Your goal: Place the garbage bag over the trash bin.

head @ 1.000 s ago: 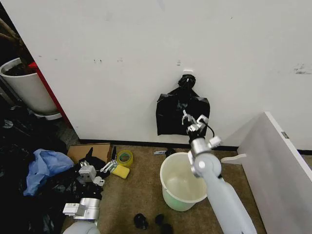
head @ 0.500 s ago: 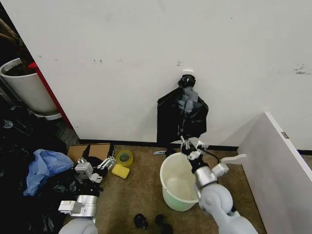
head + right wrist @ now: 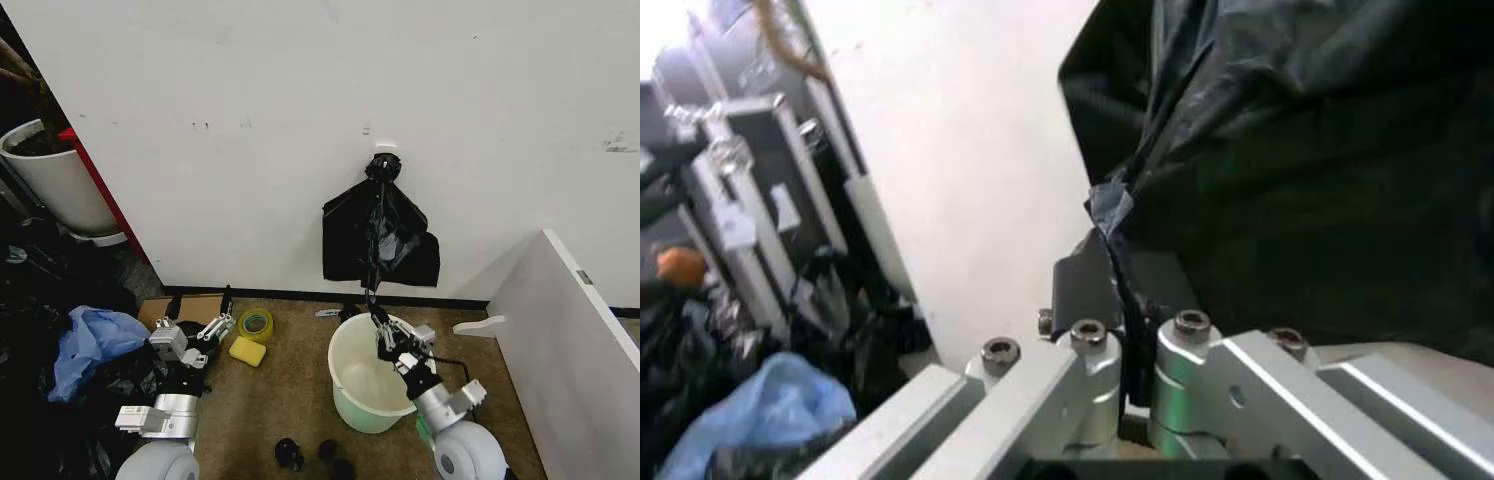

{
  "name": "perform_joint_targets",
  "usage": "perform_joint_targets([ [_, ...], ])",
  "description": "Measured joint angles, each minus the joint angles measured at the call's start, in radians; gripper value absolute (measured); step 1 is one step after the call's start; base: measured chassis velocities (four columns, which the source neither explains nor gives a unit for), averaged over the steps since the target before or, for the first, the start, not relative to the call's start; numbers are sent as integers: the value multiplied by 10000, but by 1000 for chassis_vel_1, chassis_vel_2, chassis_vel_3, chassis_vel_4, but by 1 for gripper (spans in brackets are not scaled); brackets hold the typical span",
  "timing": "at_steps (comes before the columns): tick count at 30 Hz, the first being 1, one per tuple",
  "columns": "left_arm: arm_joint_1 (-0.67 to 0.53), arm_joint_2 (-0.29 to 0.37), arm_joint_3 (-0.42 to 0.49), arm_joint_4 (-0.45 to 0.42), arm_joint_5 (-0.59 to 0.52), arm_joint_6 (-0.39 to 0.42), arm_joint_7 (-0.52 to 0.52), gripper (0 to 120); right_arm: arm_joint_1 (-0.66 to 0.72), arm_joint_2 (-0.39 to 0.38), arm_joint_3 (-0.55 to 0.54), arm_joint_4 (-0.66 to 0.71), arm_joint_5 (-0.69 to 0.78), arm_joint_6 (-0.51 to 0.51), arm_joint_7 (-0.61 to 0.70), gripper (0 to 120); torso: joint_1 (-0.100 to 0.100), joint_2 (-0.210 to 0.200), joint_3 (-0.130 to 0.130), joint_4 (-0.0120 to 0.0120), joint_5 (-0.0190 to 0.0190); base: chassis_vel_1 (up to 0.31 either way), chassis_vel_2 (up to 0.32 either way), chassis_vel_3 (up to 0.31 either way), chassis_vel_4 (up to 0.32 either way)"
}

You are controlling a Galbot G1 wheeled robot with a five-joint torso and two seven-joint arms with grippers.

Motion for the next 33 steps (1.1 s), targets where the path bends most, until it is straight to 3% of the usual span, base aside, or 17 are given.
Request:
perform_joint_targets([
  [8,-276,-3,44,4,-119,260,8,100,-857,-78,227,-514,-1674,1518,-1706,0,0,0,0,-1,-1,0,0,0,0],
  [12,-315,-100,102,2,-66,351,39,100,-999,-106,201,-1428,-2100,2557,-2622,0,0,0,0,-1,0,0,0,0,0],
  [20,-409,-57,63,25,-94,435,38,100,-561,127,644,-2144,-3002,3505,-3052,0,0,0,1,0,-1,0,0,0,0],
  [29,-467,41,24,93,-197,455,21,100,-140,205,1375,-2184,-2419,3960,-3709,33,0,0,1,0,-2,0,0,0,0],
  [33,-475,74,-2,99,-238,458,10,100,-145,271,1507,-2054,-2111,3965,-2762,48,0,0,1,-1,-1,0,0,0,0],
])
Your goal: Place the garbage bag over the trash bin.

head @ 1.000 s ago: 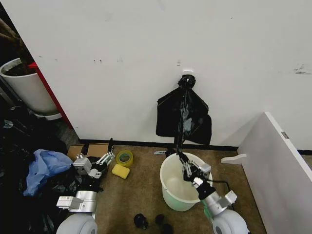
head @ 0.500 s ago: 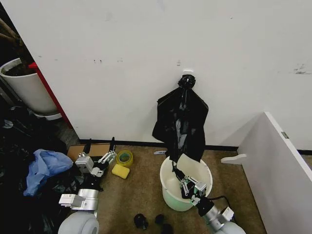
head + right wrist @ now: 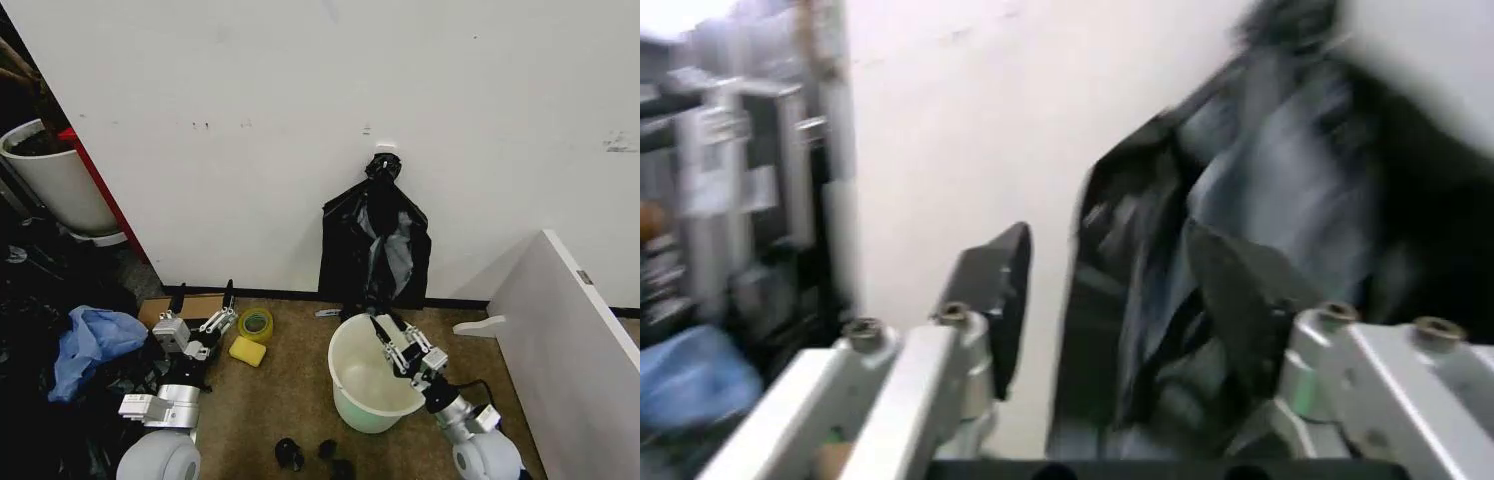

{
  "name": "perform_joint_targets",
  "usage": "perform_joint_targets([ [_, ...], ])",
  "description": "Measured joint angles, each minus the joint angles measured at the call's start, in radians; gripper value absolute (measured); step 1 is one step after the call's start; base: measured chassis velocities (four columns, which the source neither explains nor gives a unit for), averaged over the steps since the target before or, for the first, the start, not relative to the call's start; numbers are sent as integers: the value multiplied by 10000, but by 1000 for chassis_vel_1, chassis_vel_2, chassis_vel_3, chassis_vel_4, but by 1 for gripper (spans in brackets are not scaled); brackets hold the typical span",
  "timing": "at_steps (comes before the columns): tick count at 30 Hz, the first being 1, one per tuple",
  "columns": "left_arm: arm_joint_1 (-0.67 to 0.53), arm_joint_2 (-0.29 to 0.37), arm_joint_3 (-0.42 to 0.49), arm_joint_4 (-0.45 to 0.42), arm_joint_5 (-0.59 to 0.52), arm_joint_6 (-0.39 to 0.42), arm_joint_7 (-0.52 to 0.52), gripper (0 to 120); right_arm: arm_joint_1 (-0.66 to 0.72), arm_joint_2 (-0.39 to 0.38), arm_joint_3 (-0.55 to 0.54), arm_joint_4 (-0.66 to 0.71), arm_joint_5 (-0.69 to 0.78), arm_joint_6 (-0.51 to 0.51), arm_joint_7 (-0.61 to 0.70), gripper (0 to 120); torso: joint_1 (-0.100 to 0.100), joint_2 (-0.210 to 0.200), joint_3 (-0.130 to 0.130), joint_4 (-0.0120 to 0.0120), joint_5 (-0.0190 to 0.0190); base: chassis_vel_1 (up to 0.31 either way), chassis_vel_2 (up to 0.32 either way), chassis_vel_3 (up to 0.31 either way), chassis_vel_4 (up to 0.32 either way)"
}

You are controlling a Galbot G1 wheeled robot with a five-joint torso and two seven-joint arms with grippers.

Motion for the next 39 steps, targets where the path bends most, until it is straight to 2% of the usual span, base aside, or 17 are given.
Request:
perform_joint_targets([
  [3,-3,5,-3,0,-2,0,-4,100,38,61,-4,141,80,-156,834,56,0,0,0,-1,0,0,0,0,0],
  [6,2,4,-2,5,-1,0,-6,100,306,144,-64,193,-283,-732,2158,70,0,0,0,0,-1,0,0,0,0],
  [9,0,2,1,43,8,2,-9,100,734,278,-217,-93,-1114,-1085,2697,84,0,0,0,-1,-1,0,0,0,0],
  [10,0,2,1,43,8,2,-9,100,734,278,-217,-93,-1114,-1085,2697,84,0,0,0,-1,-1,0,0,0,0],
  [13,-3,12,-5,67,15,21,-11,100,1313,434,-563,-501,-2174,-1550,3385,95,0,0,0,0,-1,0,0,0,0],
  [17,63,37,-46,47,24,58,-22,100,2210,704,-1014,-1332,-3745,-1784,4045,100,1,0,0,2,0,0,0,0,0],
  [19,74,46,-54,30,25,65,-26,100,2360,757,-1100,-1451,-4035,-1827,4185,100,1,0,0,0,-1,0,0,0,0],
  [22,105,83,-93,-20,28,87,-37,100,2928,965,-1438,-1904,-4937,-2106,4892,99,1,0,0,0,-2,0,0,0,0],
  [26,159,111,-134,-65,29,106,-74,100,3462,1202,-1653,-2325,-5951,-2635,5812,89,1,0,0,2,-1,0,0,0,0],
  [32,203,118,-221,-111,29,114,-110,100,3659,1443,-1702,-2444,-7389,-3807,7051,64,1,0,0,0,-1,0,0,0,0],
  [33,203,118,-221,-111,29,114,-110,100,3659,1443,-1702,-2444,-7389,-3807,7051,64,1,0,0,0,-1,0,0,0,0],
  [39,91,79,-151,-32,30,114,-122,100,3528,1534,-1483,-2525,-8297,-4028,7405,39,1,0,0,0,0,0,0,0,0],
])
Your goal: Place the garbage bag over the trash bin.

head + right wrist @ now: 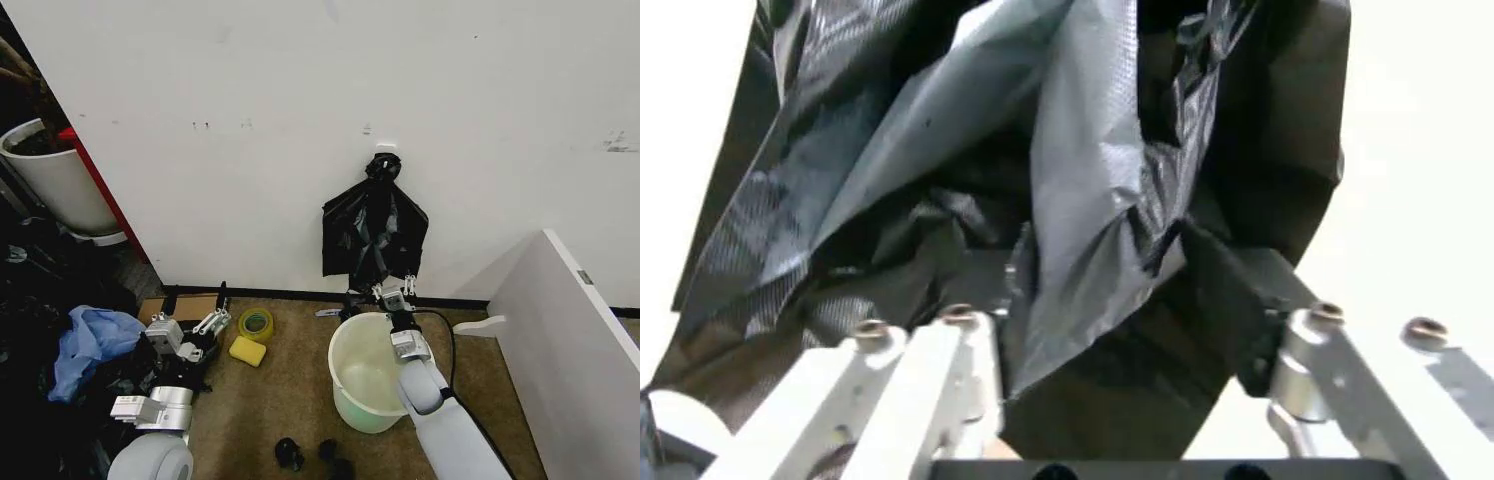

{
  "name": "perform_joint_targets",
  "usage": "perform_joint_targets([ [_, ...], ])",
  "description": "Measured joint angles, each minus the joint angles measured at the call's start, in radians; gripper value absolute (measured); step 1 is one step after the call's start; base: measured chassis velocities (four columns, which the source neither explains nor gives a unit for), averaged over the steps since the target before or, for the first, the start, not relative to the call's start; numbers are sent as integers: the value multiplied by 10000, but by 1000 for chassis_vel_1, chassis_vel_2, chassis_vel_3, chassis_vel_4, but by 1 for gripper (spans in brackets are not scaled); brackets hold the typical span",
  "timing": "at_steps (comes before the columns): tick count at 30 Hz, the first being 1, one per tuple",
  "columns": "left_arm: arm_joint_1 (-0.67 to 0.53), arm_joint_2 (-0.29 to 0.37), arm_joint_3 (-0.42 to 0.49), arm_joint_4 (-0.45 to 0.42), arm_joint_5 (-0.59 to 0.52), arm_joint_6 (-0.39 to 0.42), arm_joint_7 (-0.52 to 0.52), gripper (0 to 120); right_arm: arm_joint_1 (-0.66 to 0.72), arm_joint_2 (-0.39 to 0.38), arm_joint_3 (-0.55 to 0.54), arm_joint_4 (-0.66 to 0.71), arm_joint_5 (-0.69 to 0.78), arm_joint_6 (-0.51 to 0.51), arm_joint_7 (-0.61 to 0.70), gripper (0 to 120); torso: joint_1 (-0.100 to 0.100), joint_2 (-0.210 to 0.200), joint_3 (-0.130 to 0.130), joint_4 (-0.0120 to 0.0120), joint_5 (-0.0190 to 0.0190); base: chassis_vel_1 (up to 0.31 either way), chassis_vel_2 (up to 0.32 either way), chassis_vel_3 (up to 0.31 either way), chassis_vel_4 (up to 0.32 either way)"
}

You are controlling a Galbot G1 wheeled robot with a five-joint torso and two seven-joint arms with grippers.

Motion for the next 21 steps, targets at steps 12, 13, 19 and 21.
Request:
perform_joint_targets([
  [12,-275,253,274,196,-46,14,261,100,-190,-272,-125,519,3067,450,-877,0,0,0,0,1,1,0,0,0,0],
  [13,-275,253,274,196,-46,14,261,100,-190,-272,-125,519,3067,450,-877,0,0,0,0,1,1,0,0,0,0],
  [19,-1150,1442,734,953,-514,-663,1740,100,-680,-713,-304,1908,7180,926,-2499,0,0,-1,0,5,1,0,0,0,0],
  [21,-1677,1848,883,1255,-528,-765,2078,100,-806,-787,-324,2253,7835,945,-2730,0,0,0,-1,2,-5,0,0,0,0],
])
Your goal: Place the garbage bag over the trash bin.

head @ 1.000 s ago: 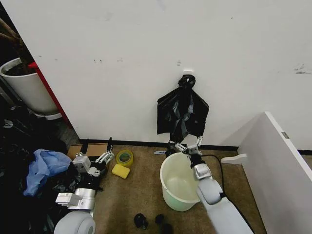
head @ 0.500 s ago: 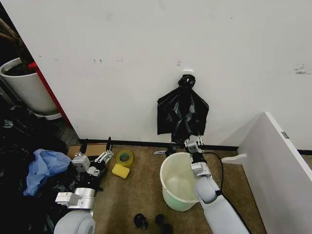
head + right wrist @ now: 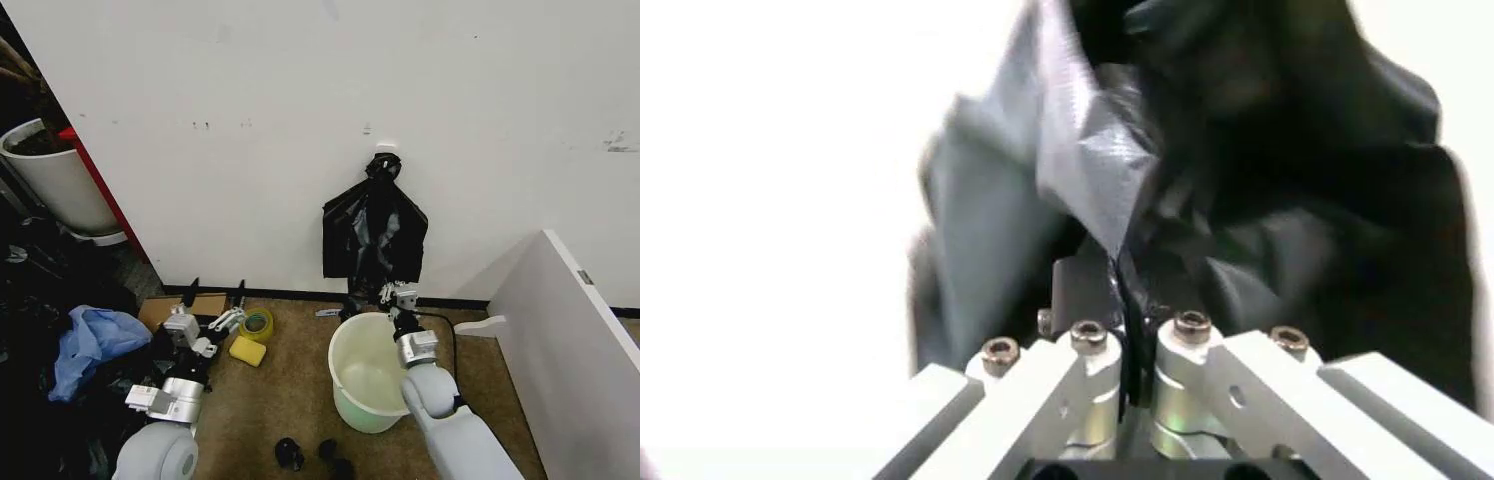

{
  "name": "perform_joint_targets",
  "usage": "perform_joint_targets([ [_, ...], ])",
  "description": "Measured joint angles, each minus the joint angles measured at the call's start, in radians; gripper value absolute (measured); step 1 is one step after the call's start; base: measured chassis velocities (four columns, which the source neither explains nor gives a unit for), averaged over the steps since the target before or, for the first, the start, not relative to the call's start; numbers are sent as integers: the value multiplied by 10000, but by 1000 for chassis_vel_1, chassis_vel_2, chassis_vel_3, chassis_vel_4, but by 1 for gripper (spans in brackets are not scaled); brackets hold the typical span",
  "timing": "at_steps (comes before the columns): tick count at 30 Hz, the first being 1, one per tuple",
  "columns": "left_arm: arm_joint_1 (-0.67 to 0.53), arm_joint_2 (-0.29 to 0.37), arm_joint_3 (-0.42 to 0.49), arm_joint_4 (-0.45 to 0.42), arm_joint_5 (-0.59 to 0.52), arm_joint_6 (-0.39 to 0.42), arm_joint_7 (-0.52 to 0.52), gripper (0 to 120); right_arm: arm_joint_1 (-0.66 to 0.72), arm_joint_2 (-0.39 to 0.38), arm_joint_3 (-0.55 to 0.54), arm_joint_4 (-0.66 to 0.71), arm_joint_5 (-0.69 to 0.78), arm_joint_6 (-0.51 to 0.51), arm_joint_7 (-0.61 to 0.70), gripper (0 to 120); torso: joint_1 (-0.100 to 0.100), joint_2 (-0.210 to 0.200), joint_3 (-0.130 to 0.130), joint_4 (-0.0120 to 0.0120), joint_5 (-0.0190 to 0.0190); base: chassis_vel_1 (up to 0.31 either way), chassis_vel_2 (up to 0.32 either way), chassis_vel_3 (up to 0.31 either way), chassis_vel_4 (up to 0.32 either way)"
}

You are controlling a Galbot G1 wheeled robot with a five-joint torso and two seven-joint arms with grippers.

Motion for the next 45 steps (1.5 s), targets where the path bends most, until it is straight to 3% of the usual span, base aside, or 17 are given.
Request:
perform_joint_targets([
  [4,-1800,1011,807,1203,56,-184,484,100,-167,-120,-19,418,927,103,-432,0,1,-1,1,-2,5,0,0,0,0],
  [7,-3553,1397,2054,2318,288,-379,1007,100,-166,-111,-6,435,1260,322,-903,0,1,-1,2,-1,6,0,0,0,0],
  [10,-4246,1466,2677,2758,434,-459,1290,100,-170,-93,3,437,1375,385,-1061,0,1,0,2,-4,7,0,0,0,0],
  [14,-6310,1329,4617,4144,1249,-579,1987,100,-190,22,32,361,1441,514,-1402,0,1,-1,2,-3,8,0,0,0,0],
  [17,-6955,1042,4985,4764,1965,-613,1989,100,-169,65,60,305,1399,531,-1438,0,2,-1,3,-2,5,0,0,0,0],
  [23,-7710,450,5181,5656,3482,-752,1871,96,-146,100,102,299,1275,534,-1446,0,2,-1,2,-3,5,0,0,0,0],
  [30,-8120,-219,5192,6424,5150,-1070,2427,69,-115,67,115,353,1209,500,-1450,0,1,-1,1,-2,6,0,0,0,0],
  [34,-8207,-435,5139,6667,5738,-1084,2540,66,-115,65,102,418,1209,487,-1450,0,1,-1,1,-2,6,0,0,0,0],
  [36,-8257,-616,5065,6873,6257,-1072,2524,54,-131,56,90,499,1208,476,-1459,0,1,-1,1,-2,6,0,0,0,0],
  [40,-8257,-679,5033,6991,6466,-966,2284,43,-158,35,85,562,1208,473,-1490,0,1,-1,1,-2,6,0,0,0,0],
  [45,-8121,-656,5018,6988,6317,-660,1204,21,-183,-32,90,604,1208,472,-1530,0,-1,-1,1,-2,6,0,0,0,0],
])
